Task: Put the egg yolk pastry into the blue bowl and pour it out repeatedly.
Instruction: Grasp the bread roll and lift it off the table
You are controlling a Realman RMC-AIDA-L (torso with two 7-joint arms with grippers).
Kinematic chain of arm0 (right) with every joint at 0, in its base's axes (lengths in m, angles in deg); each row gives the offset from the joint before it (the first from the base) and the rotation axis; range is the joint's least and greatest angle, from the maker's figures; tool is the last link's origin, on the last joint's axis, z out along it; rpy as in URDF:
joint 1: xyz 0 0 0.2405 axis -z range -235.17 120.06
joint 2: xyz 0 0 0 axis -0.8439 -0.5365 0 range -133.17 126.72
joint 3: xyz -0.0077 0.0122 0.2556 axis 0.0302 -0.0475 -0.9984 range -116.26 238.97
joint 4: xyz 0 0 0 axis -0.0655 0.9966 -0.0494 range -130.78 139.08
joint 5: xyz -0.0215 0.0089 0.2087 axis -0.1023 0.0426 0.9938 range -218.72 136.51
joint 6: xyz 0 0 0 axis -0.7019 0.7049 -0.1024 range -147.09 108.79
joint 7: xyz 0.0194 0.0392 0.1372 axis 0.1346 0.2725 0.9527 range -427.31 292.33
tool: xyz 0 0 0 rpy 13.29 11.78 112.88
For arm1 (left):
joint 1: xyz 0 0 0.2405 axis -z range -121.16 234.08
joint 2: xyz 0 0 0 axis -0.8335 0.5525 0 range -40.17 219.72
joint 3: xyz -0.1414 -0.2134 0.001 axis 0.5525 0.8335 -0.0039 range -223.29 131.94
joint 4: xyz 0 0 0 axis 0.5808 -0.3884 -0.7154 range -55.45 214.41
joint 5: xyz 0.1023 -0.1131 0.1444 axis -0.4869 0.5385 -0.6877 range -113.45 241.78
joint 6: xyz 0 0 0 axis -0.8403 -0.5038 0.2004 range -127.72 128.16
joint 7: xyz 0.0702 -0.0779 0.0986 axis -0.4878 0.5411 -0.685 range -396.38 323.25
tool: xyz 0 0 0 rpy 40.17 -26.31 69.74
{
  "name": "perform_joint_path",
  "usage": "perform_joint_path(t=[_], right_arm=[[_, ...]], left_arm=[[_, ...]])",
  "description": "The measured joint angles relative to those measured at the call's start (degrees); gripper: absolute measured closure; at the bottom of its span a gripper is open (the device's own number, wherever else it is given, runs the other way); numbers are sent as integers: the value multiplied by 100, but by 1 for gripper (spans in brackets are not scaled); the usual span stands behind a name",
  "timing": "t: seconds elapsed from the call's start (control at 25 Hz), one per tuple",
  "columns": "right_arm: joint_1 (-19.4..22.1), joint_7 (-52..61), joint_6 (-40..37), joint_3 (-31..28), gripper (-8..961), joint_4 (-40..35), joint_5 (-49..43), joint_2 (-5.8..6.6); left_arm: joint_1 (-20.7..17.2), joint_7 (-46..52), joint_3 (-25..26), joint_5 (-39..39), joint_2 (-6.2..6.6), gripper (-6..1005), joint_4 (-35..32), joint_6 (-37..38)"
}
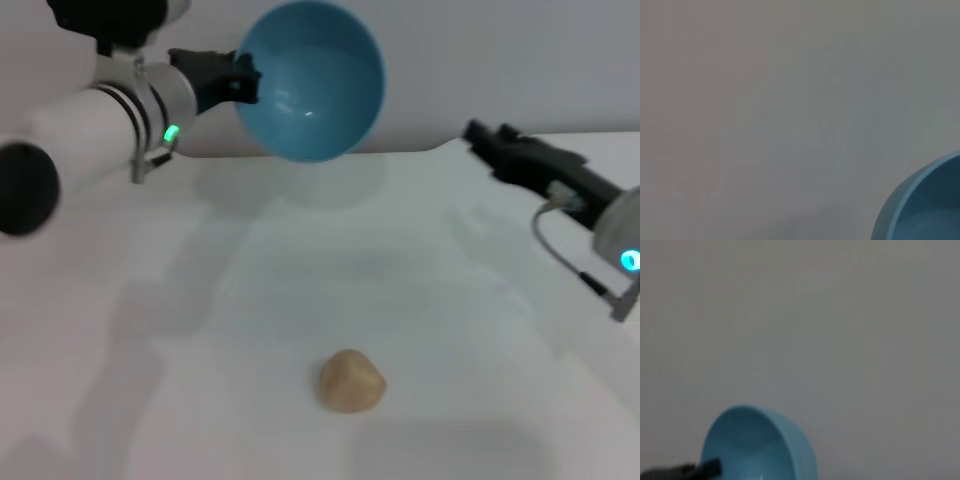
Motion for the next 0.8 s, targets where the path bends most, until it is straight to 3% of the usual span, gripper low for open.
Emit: perform_joint_path(t=[0.2,0.32,0.4,0.48,0.6,0.68,0.72,0.8], right_arm=[[-497,-339,970,691,554,-302,472,181],[-962,-1468,2228,987,554,-659,1667,245],[-1274,-2907,3399,779,554,-861,3140,189],[-1400,-4252,4176,295,554,-885,4380,5],[-1364,-6131,5307,-769,554,-860,5760,-525],[-1318,-6822,5938,-1283,554,-931,6081,-804],[-1317,-7040,6202,-1447,554,-978,6131,-892],[-1392,-7126,6617,-1506,554,-1031,6139,-883]], left_arm=[[-10,-2,713,-504,3,994,-346,-1181],[-53,-4,805,-700,15,994,-482,-1457],[-36,-5,847,-828,21,994,-513,-1703],[41,-6,950,-997,25,994,-530,-2099],[169,-5,1046,-1225,27,993,-547,-2691],[224,-4,1060,-1300,27,993,-573,-2990],[235,-5,1061,-1306,26,993,-584,-3055],[274,-7,1064,-1342,22,993,-618,-3366]])
